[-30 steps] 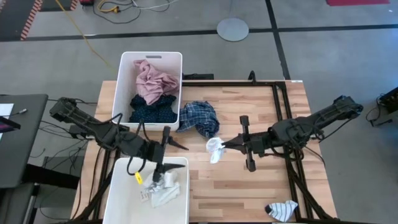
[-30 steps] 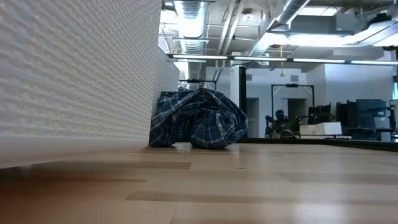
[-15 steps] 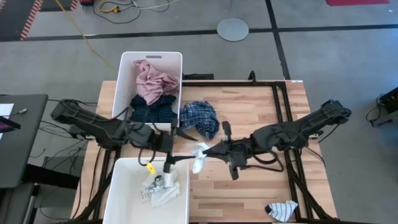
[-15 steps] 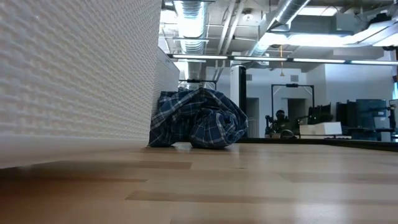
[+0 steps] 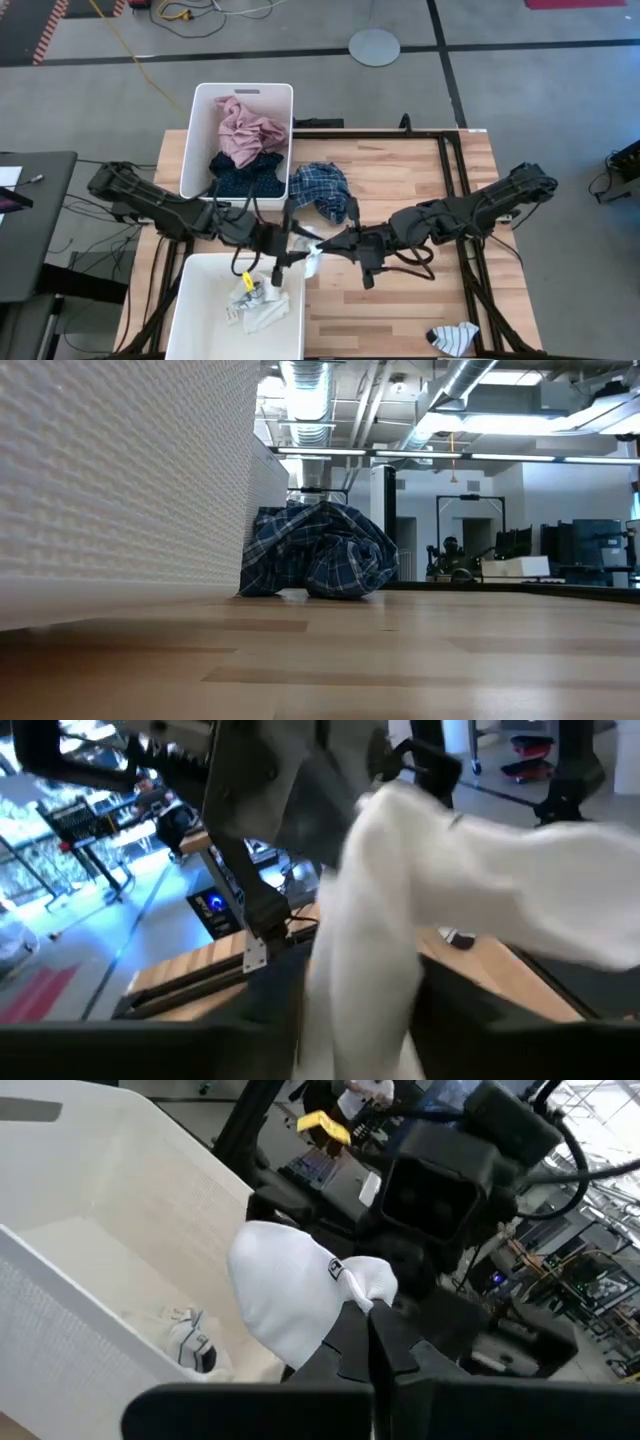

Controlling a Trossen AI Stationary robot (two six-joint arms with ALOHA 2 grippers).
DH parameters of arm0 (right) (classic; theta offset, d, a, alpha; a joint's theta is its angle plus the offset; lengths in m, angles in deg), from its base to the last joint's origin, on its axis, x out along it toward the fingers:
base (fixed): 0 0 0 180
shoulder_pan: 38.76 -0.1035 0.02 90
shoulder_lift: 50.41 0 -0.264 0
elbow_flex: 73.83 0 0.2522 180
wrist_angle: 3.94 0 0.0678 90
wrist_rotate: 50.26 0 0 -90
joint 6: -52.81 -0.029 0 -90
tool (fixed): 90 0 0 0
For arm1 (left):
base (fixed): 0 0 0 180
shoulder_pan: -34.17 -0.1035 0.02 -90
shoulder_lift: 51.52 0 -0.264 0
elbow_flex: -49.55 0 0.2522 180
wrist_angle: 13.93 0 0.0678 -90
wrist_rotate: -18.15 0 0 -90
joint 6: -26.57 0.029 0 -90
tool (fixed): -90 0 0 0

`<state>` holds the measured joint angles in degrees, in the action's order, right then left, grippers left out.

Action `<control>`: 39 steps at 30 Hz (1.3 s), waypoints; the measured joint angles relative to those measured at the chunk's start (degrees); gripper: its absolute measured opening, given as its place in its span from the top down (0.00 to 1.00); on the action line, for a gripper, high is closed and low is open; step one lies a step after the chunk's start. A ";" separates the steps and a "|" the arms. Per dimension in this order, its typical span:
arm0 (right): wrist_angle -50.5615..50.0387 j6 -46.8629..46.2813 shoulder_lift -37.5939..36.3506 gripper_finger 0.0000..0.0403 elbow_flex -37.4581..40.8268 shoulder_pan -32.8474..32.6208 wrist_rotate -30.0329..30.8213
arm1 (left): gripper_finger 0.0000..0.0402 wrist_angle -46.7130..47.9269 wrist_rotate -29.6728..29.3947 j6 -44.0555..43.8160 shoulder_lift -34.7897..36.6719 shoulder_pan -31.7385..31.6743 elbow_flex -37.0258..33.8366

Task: Sort clothes
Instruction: Put the white sock into the bottom white bin

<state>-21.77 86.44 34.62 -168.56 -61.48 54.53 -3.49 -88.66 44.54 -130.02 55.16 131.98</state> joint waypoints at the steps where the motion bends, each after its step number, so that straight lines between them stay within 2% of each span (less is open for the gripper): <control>1: -0.25 -0.18 0.00 1.00 0.00 0.00 0.06 | 0.73 0.13 -0.01 0.81 0.12 0.16 0.00; 4: -0.52 -0.20 0.00 1.00 0.00 0.00 0.13 | 0.94 1.56 -0.17 2.80 0.22 0.64 0.00; 6: -1.15 -0.22 0.00 1.00 0.00 0.00 0.13 | 0.97 2.65 -1.34 3.40 0.15 0.91 0.00; 14: -2.57 -1.73 0.00 0.95 0.00 0.00 0.37 | 0.99 8.73 -9.31 6.42 0.13 3.97 3.06; 20: -5.55 -3.37 -0.02 0.82 0.00 -0.02 4.91 | 0.99 15.09 -15.11 8.79 0.15 9.00 8.23; 24: -9.24 -6.25 -0.02 0.72 0.00 0.00 5.17 | 1.00 21.18 -18.20 7.84 0.19 12.95 11.65; 32: -17.80 -13.55 -0.40 0.54 0.02 -0.28 5.28 | 1.00 34.39 -17.71 -1.81 0.19 20.54 15.81; 39: -26.50 -20.37 -1.59 0.50 0.04 -1.68 5.28 | 0.98 43.41 -11.36 -13.98 0.19 24.34 16.70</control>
<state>-48.27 66.07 33.03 -168.52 -63.15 59.81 39.92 -100.01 30.56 -129.83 79.50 148.67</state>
